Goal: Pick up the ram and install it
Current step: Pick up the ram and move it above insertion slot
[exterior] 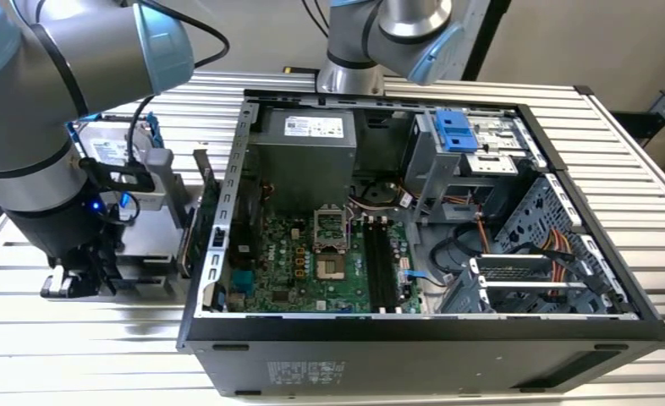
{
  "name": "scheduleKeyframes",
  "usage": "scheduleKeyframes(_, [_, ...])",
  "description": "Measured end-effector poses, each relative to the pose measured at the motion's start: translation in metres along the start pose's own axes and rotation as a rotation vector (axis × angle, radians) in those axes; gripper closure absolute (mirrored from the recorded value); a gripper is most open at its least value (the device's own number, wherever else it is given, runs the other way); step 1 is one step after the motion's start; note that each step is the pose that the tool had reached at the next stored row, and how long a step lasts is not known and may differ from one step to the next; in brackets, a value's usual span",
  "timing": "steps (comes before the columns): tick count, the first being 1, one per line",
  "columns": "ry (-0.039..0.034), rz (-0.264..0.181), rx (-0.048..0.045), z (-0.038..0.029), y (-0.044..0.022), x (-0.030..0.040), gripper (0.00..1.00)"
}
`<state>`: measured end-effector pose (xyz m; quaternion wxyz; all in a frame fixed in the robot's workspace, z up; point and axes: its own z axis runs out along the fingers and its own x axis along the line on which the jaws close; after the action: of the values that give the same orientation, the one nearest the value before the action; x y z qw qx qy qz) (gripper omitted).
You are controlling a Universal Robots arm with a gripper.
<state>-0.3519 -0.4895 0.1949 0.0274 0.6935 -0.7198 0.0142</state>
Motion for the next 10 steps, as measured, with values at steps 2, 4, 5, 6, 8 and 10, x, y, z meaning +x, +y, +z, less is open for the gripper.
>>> scheduleKeyframes(2, [-0.0049, 0.0, -0.0001, 0.0001, 0.0, 0.0, 0.0])
scheduleKeyframes(4, [-0.0159, 0.0, -0.0004, 0.0002, 0.0, -0.0001, 0.0])
scheduleKeyframes(5, [-0.0198, 0.0, -0.0007, 0.0003, 0.0, 0.0, 0.0])
scheduleKeyframes(6, [-0.0226, 0.0, -0.0008, 0.0003, 0.0001, -0.0001, 0.0])
scheduleKeyframes(8, [-0.0229, 0.0, -0.0007, 0.0004, 0.0, -0.0001, 0.0])
scheduleKeyframes(10, [-0.023, 0.0, -0.0007, 0.0004, 0.0, -0.0001, 0.0])
